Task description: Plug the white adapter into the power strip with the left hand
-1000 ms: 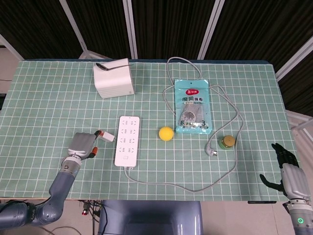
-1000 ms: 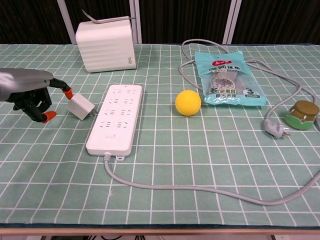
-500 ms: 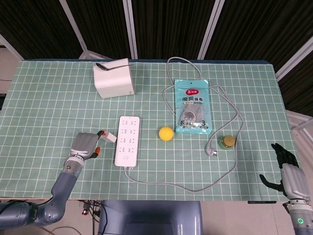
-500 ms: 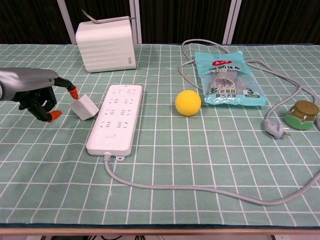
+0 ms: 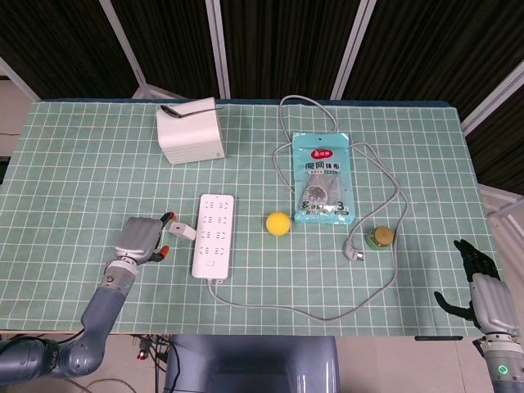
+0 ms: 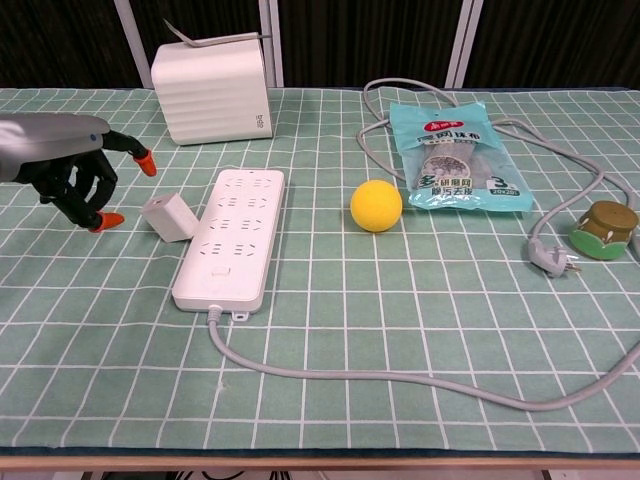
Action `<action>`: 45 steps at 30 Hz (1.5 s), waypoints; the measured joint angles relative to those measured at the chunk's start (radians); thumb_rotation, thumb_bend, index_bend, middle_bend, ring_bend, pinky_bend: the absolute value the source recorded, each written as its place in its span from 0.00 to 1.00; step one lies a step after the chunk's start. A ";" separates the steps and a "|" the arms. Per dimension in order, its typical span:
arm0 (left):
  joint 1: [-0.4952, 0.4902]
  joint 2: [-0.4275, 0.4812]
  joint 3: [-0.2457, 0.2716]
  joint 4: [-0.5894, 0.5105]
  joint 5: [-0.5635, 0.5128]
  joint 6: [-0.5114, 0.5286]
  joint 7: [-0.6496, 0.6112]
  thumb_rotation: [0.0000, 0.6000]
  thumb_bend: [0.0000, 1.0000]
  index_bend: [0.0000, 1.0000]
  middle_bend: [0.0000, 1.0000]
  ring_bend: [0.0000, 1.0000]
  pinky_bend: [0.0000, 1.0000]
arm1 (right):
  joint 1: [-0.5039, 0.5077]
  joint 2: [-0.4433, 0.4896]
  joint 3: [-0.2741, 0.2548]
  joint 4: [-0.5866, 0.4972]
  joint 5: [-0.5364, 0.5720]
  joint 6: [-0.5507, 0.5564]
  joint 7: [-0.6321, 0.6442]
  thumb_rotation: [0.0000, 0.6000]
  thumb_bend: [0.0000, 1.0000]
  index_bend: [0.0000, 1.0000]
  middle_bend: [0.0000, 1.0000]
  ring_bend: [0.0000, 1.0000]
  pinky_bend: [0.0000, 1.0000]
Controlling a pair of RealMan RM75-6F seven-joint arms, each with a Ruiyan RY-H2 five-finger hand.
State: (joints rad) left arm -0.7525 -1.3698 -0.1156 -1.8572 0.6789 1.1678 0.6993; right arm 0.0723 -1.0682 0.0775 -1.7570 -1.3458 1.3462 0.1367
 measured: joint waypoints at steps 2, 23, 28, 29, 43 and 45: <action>0.000 -0.004 -0.003 0.014 0.009 0.005 -0.006 1.00 0.15 0.23 0.34 0.22 0.31 | 0.000 0.000 0.000 0.000 0.001 -0.001 0.001 1.00 0.34 0.00 0.00 0.00 0.00; -0.084 -0.040 -0.031 0.195 -0.036 -0.152 0.004 1.00 0.26 0.35 0.35 0.20 0.27 | 0.002 0.002 0.003 -0.001 0.008 -0.007 0.008 1.00 0.34 0.00 0.00 0.00 0.00; -0.097 -0.037 -0.021 0.205 -0.037 -0.186 -0.014 1.00 0.26 0.36 0.36 0.20 0.27 | 0.002 0.002 0.003 -0.001 0.008 -0.007 0.009 1.00 0.34 0.00 0.00 0.00 0.00; -0.098 -0.037 -0.018 0.206 -0.036 -0.189 -0.015 1.00 0.26 0.37 0.36 0.20 0.27 | 0.002 0.002 0.003 -0.001 0.008 -0.006 0.010 1.00 0.34 0.00 0.00 0.00 0.00; -0.121 -0.074 0.006 0.245 -0.027 -0.216 -0.035 1.00 0.26 0.40 0.40 0.20 0.27 | 0.001 0.002 0.003 -0.002 0.009 -0.006 0.009 1.00 0.34 0.00 0.00 0.00 0.00; -0.123 -0.078 0.006 0.247 -0.026 -0.213 -0.038 1.00 0.26 0.41 0.40 0.20 0.27 | 0.001 0.002 0.003 -0.002 0.009 -0.006 0.009 1.00 0.34 0.00 0.00 0.00 0.00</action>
State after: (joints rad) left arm -0.8756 -1.4479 -0.1093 -1.6106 0.6526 0.9544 0.6612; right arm 0.0737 -1.0657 0.0807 -1.7591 -1.3366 1.3401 0.1455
